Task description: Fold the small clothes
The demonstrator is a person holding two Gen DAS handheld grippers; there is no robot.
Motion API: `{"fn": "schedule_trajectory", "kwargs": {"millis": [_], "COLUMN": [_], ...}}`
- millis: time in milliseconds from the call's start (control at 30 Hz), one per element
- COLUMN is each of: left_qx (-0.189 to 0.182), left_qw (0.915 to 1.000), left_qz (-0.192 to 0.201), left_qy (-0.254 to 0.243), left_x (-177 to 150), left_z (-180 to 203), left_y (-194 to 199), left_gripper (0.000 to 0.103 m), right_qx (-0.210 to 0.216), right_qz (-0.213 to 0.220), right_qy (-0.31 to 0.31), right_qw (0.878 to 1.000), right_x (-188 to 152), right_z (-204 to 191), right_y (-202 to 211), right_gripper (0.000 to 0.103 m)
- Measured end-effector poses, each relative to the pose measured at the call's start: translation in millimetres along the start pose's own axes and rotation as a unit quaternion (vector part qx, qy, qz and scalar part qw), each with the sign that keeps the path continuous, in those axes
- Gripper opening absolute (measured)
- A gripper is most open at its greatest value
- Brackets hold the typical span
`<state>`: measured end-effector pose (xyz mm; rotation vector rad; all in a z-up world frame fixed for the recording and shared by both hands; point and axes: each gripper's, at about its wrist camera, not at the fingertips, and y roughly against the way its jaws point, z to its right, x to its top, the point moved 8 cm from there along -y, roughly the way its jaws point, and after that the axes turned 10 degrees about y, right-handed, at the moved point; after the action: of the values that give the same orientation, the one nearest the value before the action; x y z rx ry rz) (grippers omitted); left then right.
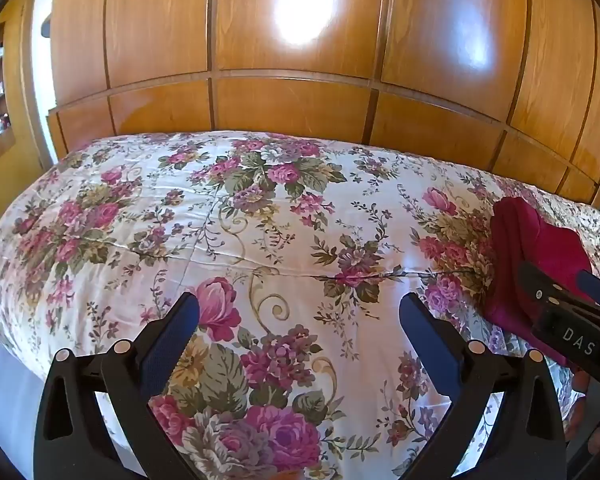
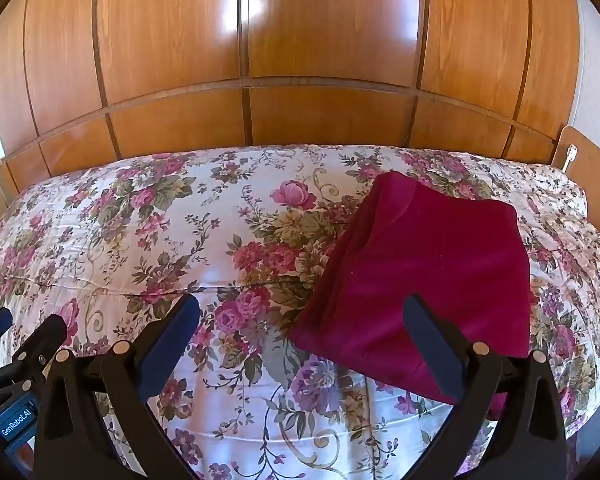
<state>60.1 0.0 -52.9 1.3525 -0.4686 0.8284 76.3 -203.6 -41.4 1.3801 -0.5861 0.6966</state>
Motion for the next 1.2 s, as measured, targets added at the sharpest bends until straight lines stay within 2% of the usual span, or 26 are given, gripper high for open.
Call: {"fn": "schedule_trajectory", "kwargs": {"millis": [833,1200], "left_qx": [0.004,-0.004], "left_qw": [1.0000,0.9999], "left_qz": [0.005,0.012], "left_qy": [0.002,-0.011], "left_x": [2.5,2.1], "left_z": [-6.1,4.0], "left_y": [4.1,7.3], "left_gripper": [0.099,0.099], "right_qx": [-0.002,-0.009], "right_qz": [-0.004,-0.003], "right_qy": [0.006,-0.003], "right_qw": [1.000,1.000], "right_x": [-0.6,-0.9], "right_z": [-2.2,5.4], "right_y": [-0.3,1.7], "right_gripper": [0.101,0.101]}}
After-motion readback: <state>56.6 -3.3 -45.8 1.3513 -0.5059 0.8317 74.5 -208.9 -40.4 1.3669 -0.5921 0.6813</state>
